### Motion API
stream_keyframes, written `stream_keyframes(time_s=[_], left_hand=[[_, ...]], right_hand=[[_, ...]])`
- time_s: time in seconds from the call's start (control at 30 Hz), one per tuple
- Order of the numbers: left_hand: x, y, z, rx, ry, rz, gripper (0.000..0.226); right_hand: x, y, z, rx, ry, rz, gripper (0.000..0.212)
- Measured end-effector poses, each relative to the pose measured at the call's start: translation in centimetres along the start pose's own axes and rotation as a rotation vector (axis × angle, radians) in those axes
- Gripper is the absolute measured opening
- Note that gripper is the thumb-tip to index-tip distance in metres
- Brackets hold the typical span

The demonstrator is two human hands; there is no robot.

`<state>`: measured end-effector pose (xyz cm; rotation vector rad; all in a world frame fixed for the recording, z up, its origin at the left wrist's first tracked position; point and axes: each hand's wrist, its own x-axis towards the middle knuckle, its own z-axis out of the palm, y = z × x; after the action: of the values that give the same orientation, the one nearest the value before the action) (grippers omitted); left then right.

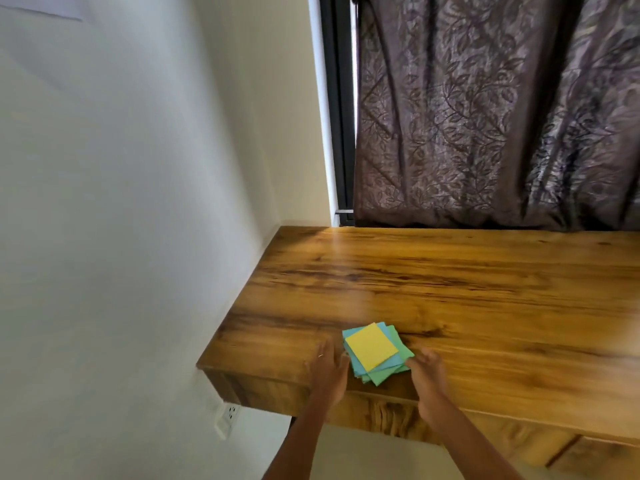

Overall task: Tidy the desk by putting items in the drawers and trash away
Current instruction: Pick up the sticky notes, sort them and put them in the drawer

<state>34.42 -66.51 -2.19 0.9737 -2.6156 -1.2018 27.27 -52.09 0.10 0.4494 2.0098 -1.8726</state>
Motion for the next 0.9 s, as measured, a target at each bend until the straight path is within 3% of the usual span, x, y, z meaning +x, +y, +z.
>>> stream_keyframes(time_s=[0.07, 0.17, 0.23, 0.37, 0.5, 0.67, 0.9], left_hand=[[0.5, -2.3, 0.7, 0.218, 0.079, 0.166, 0.063], [0.2, -4.3, 2.1, 0.314, 0.224, 0.328, 0.07], [-0.6, -5.3, 2.7, 0.323, 0.245, 0.379, 0.062], [-2.8, -7.2, 2.6, 0.359, 0.207, 0.486, 0.055], [-3.2, -8.3, 2.3, 0.353, 0.194, 0.554, 0.054], [-3.2, -8.7, 2.2, 0.333, 0.181, 0.573, 0.055], [-3.1, -10.2, 0.6, 0.497, 0.108, 0.697, 0.064]], right_hand=[[-0.3, 0.7, 0.2, -0.043, 0.134, -0.089, 0.039], [-1.1, 2.2, 0.6, -0.089, 0.298, -0.236, 0.023], [-1.9, 3.6, 0.7, -0.13, 0.31, -0.346, 0.016], [-4.1, 7.5, 1.2, -0.26, 0.21, -0.444, 0.026], [-4.5, 12.6, 2.7, -0.291, 0.107, -0.213, 0.025], [-1.1, 15.0, 4.2, 0.146, 0.08, 0.502, 0.015], [2.6, 15.7, 6.2, 0.381, 0.096, 0.642, 0.029]])
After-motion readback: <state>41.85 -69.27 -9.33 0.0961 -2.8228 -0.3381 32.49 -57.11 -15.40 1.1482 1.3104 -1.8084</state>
